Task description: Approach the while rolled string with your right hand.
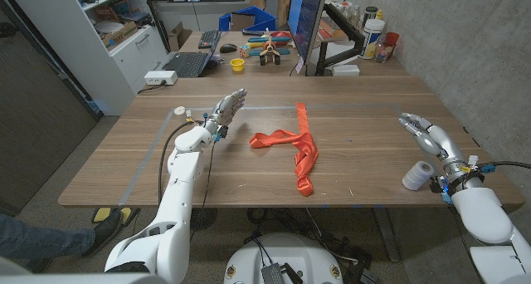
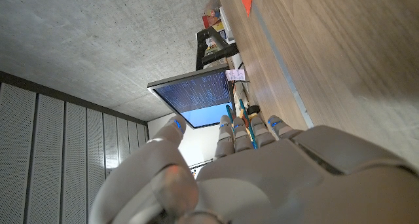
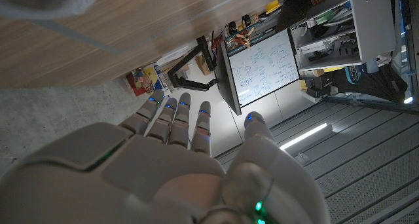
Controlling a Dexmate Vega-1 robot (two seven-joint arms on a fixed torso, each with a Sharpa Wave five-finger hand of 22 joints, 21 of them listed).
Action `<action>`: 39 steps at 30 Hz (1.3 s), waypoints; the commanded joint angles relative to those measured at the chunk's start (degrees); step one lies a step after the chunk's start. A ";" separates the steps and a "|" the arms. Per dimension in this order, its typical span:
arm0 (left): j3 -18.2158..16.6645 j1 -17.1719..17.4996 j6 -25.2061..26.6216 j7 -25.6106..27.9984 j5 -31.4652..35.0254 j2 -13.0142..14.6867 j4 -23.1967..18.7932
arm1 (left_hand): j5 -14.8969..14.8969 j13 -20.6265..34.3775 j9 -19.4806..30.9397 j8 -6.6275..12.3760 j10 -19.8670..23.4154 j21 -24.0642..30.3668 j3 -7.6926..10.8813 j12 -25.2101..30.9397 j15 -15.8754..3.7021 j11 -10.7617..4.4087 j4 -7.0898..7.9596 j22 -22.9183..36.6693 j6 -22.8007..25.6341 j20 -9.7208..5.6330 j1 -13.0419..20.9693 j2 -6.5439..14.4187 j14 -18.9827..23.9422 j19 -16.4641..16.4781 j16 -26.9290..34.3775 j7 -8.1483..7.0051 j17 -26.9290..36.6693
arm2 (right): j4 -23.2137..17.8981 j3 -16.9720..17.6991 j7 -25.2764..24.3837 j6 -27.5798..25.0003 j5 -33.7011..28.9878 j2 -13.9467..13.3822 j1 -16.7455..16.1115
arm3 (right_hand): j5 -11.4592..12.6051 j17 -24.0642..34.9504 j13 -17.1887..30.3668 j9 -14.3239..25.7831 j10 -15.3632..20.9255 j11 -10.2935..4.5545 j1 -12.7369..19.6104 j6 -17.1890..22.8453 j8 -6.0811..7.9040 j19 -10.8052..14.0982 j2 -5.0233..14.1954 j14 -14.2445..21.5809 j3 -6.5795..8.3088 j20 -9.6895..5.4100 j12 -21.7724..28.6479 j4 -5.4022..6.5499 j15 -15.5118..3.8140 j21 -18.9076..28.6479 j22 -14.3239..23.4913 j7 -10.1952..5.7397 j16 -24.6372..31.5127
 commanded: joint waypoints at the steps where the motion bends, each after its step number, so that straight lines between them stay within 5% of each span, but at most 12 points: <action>1: 0.04 -0.56 0.04 -0.07 0.38 0.08 0.90 | -0.26 0.09 0.24 -0.21 0.25 -0.07 -0.30 0.26 0.17 0.11 0.00 0.20 0.60 0.28 0.00 0.42 0.41 -0.34 -0.10 -0.05 0.23 | 1.09 -0.33 -1.85 0.17 -2.90 0.94 -0.60 | 0.29 0.19 0.17 0.19 0.00 -0.05 0.46 0.20 -0.01 0.09 -0.27 -0.10 -0.04 0.05 -0.20 -0.25 -0.16 -0.30 0.13 -0.44 -0.04; 39: -0.09 -0.96 -0.63 -0.58 0.78 -0.22 2.09 | -0.29 0.10 0.24 -0.29 0.29 -0.70 -0.52 0.20 0.18 -0.04 -0.01 0.23 0.57 0.56 -0.01 0.60 0.28 -0.39 -0.20 -0.02 0.24 | -0.72 -0.55 -8.86 -0.20 -12.30 3.63 -5.00 | 0.50 0.22 0.19 0.20 0.18 -0.70 0.69 0.73 0.02 0.15 -0.56 -0.09 -0.12 0.23 -0.17 -0.51 -0.43 -1.41 0.16 -1.05 -0.06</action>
